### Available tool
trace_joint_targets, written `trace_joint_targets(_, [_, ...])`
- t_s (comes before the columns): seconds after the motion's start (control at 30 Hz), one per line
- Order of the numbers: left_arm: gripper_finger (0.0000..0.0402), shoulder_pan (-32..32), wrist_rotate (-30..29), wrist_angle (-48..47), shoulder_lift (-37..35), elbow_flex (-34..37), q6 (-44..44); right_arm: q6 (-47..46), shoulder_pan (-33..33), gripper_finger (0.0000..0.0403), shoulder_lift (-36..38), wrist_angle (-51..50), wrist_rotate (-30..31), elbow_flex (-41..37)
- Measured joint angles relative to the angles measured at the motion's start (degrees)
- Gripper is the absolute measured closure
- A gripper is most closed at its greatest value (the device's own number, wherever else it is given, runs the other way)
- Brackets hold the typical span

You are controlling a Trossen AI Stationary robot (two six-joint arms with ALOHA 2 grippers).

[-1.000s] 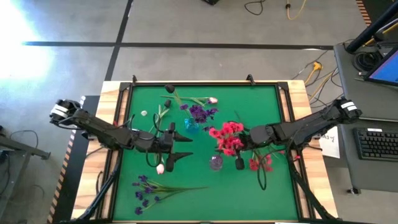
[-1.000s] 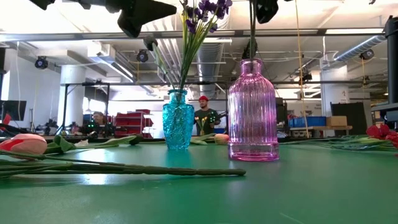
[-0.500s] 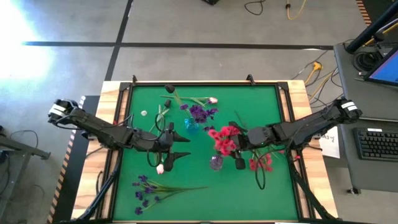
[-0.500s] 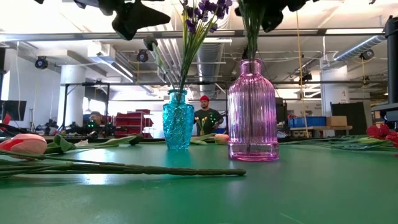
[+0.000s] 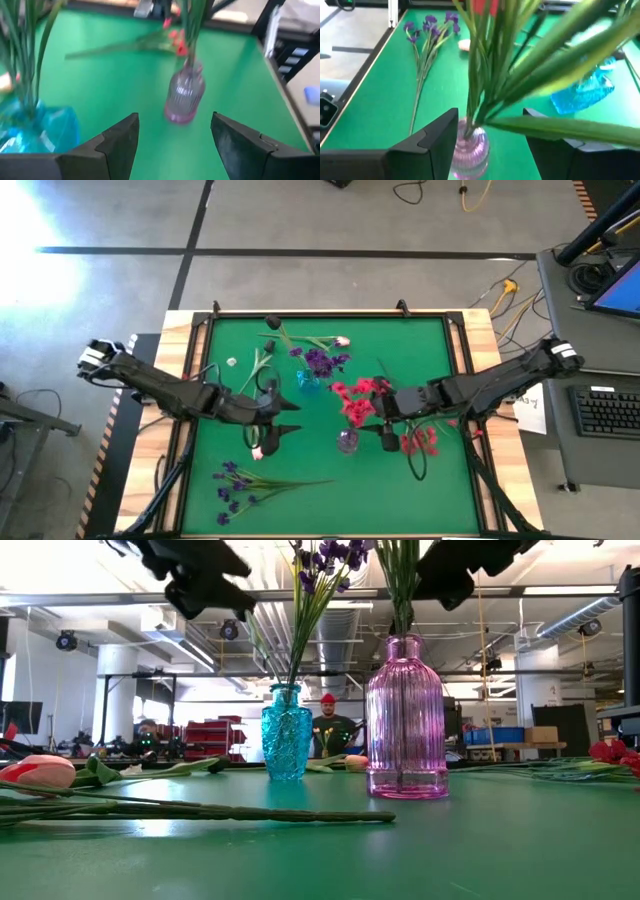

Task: Sort flowers into vase by color
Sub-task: Put the left pink flowers into the purple vase, then put the black tulip into the blue vase

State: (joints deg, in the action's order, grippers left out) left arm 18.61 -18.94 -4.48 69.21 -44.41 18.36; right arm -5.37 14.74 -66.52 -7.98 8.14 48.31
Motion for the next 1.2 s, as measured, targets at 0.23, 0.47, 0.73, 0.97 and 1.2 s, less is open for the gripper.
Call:
trace_joint_targets(0.23, [0.0172, 0.11, -0.02, -22.82, 0.07, -7.35, 7.37, -2.57, 0.00, 0.0186, 3.08, -5.69, 0.00, 0.02])
trace_joint_targets(0.47, [0.0186, 0.11, 0.04, -35.50, 0.07, -9.39, 11.61, -4.84, 0.00, 0.0186, 6.96, -10.30, -0.02, 0.07])
trace_joint_targets(0.73, [0.0199, 0.32, 0.02, -46.57, 0.05, -7.85, 21.14, -7.01, 0.00, 0.0186, 10.85, -13.36, 0.00, 0.07])
trace_joint_targets(0.97, [0.0201, 0.52, 0.02, -56.18, -0.22, -7.50, 26.44, -6.77, 0.00, 0.0186, 11.69, -13.69, 0.00, 0.07])
trace_joint_targets(1.2, [0.0201, -1.66, -0.04, -57.34, -4.58, -3.04, 28.18, -6.42, 0.00, 0.0186, 11.42, -14.33, 0.06, 0.07])
